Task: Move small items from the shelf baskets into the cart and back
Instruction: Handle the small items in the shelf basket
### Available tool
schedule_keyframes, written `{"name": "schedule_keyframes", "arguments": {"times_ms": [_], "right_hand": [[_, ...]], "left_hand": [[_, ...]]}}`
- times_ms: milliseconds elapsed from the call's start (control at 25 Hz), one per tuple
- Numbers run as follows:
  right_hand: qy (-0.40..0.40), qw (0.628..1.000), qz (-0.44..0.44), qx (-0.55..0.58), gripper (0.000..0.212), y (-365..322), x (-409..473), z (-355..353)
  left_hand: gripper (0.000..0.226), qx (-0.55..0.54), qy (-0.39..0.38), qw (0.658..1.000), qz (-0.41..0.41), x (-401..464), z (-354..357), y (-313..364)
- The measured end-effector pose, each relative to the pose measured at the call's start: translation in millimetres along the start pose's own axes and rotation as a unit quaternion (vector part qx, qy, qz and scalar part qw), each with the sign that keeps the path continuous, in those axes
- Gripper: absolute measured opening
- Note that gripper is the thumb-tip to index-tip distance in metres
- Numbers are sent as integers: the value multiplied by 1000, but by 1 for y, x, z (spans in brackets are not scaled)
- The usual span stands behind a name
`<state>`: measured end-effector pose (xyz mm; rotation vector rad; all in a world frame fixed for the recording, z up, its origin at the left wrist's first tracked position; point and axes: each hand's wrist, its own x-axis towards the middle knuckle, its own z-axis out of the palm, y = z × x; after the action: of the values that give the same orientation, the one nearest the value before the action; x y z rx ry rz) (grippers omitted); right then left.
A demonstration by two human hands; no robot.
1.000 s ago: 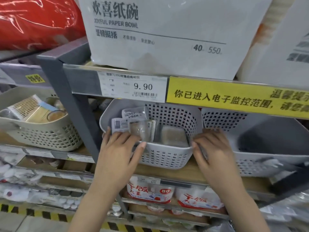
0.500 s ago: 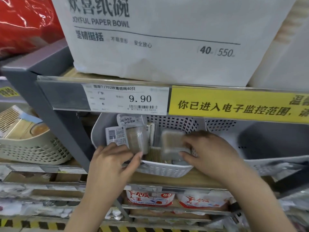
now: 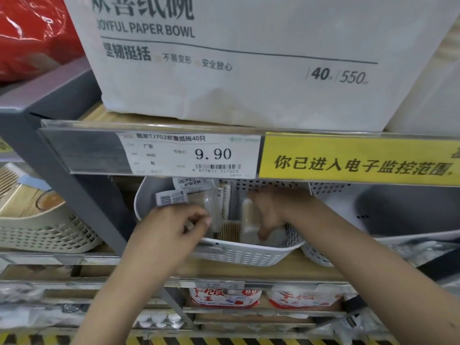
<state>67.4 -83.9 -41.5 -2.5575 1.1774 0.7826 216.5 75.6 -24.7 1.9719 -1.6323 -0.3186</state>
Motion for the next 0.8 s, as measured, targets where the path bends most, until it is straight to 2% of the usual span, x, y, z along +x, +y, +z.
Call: {"name": "schedule_keyframes", "arguments": {"times_ms": [40,80,200,280,440,520,640,680,800], "right_hand": [[-3,1000,0,1,104,0,-1,-1],[-3,1000,-1,-1,103,0,-1,-1],[-2,1000,-4,-8,104,0,-1,-2],[1,1000,-3,3,105,2,3,1],[-15,1000,-3,18,103,8,13,3],[-16,1000,-7,20,102,9,16,3],[-9,999,-20,36,94,7,14,1],[-5,999,-25,44,89,7,13,0],[21,996,-43,78,74,7,6,-6]], "left_hand": [[14,-4,-6,1000,4,13,-3,1],[19,21,-10,999,23,28,-3,3],[31,184,-98,976,66,73,13,5],[35,275,-163,945,71,86,28,6],[30,435,-219,861,148,92,41,5],[30,483,-239,828,154,97,47,3],[35,499,-282,807,142,102,54,7],[35,502,-294,806,108,101,55,11],[33,533,-292,791,67,100,55,13]]}}
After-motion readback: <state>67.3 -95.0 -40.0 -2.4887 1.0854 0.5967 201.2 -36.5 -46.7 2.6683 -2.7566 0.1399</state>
